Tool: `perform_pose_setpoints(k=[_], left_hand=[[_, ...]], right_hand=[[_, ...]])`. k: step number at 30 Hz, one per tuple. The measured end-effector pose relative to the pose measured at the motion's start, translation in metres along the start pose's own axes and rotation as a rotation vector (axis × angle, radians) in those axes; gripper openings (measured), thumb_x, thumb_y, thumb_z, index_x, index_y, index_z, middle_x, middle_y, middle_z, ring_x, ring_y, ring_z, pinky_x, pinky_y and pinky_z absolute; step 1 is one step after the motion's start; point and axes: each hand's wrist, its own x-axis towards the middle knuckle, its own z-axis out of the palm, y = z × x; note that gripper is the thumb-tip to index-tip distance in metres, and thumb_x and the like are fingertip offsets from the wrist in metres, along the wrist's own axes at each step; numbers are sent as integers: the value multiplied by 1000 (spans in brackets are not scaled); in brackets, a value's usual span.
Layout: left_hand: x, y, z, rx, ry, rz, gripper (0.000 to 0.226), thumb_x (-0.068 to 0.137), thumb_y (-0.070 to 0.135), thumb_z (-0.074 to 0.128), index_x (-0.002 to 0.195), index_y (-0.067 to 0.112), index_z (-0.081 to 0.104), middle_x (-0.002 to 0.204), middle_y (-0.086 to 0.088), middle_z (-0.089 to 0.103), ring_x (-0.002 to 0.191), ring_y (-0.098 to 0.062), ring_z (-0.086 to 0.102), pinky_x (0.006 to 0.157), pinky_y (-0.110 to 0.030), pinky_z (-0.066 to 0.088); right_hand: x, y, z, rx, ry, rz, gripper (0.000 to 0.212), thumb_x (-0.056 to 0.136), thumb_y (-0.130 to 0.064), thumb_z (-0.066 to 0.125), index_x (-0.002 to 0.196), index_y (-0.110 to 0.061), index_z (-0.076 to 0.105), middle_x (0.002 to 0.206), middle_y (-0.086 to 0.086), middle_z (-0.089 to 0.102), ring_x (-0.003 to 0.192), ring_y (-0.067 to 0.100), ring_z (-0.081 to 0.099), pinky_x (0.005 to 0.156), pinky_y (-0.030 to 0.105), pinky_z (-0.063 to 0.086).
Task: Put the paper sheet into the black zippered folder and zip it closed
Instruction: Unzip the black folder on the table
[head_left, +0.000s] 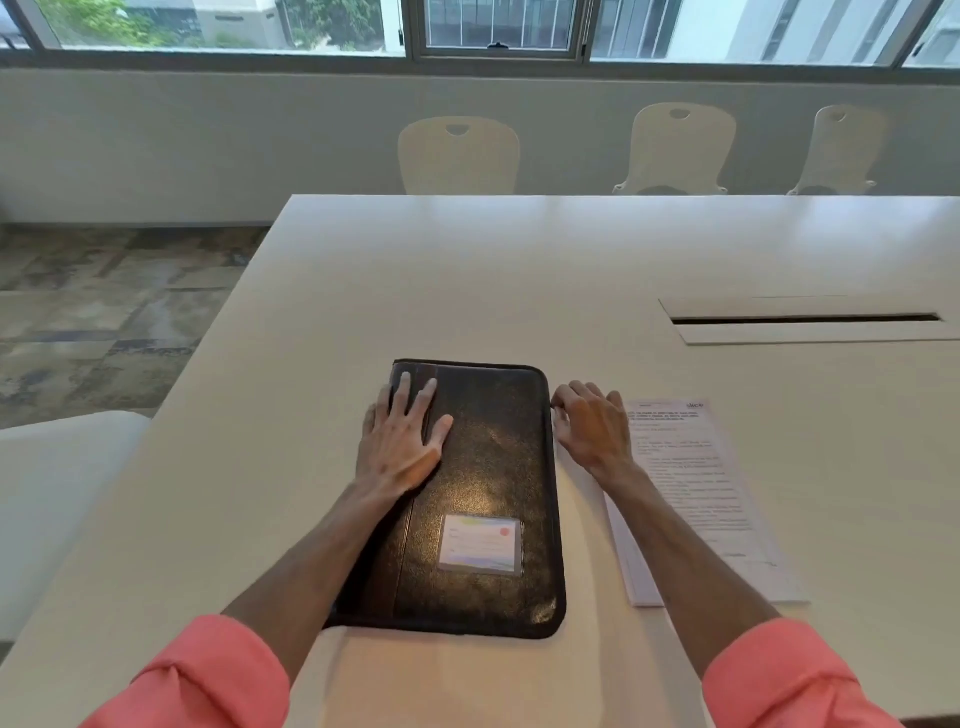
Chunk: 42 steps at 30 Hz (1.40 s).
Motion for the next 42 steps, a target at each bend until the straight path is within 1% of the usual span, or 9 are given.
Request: perform_pose_setpoints(k=[3, 9, 16, 22, 26, 31, 38, 42], left_hand=[[-17, 1, -3, -2, -33, 1, 79, 104, 78, 29, 173, 44, 8, 183, 4, -3, 170, -25, -4, 136, -55, 12], [-28, 8, -5, -8, -15, -52, 80, 102, 82, 23, 172, 47, 6, 184, 3, -4, 170, -23, -5, 137, -52, 11], [-31, 10, -4, 15, 0, -87, 80, 102, 83, 21, 172, 46, 10, 184, -1, 0, 170, -27, 2, 136, -52, 15], [-31, 15, -3, 29, 24, -123, 79, 102, 82, 23, 172, 46, 15, 184, -2, 6, 169, -30, 8, 136, -50, 18], [-30, 19, -2, 29, 22, -150, 80, 102, 82, 19, 172, 44, 15, 184, -3, 3, 169, -30, 6, 136, -51, 15], [-29, 27, -2, 24, 17, -187, 79, 103, 80, 20, 173, 43, 15, 184, -4, 0, 170, -31, 3, 137, -50, 10], [-30, 29, -3, 21, 10, -208, 80, 104, 79, 18, 174, 40, 11, 184, -6, -2, 170, -30, -1, 137, -49, 5], [-30, 28, -5, 26, -2, -209, 85, 104, 80, 15, 175, 35, 6, 184, -6, -4, 170, -30, -4, 137, -49, 0]], right_hand=[[-5, -6, -1, 17, -1, 33, 6, 99, -20, 68, 104, -20, 72, 105, -3, 73, 102, 22, 68, 90, 44, 48], [-21, -13, -9, 21, 3, 37, 6, 100, -20, 68, 104, -18, 72, 103, -1, 73, 99, 22, 67, 91, 44, 48], [-47, -16, -17, 8, -29, 0, 9, 100, -22, 69, 106, -18, 72, 107, 0, 74, 104, 23, 69, 93, 45, 48], [-69, -17, -23, 34, -49, -14, 10, 101, -23, 66, 109, -19, 71, 110, 0, 74, 108, 22, 68, 97, 45, 45], [-80, -19, -28, 21, -54, -14, 9, 102, -23, 67, 108, -18, 71, 109, 0, 74, 106, 23, 68, 96, 45, 45], [-94, -21, -34, 41, -71, 5, 8, 102, -22, 68, 107, -17, 72, 108, 1, 74, 105, 24, 67, 95, 45, 44], [-123, -20, -46, 103, -110, 48, 4, 98, -22, 69, 102, -22, 71, 102, -5, 73, 99, 20, 65, 90, 40, 36], [-147, -25, -53, 145, -124, 89, 4, 95, -22, 72, 96, -24, 69, 97, -8, 72, 95, 17, 64, 90, 41, 41]])
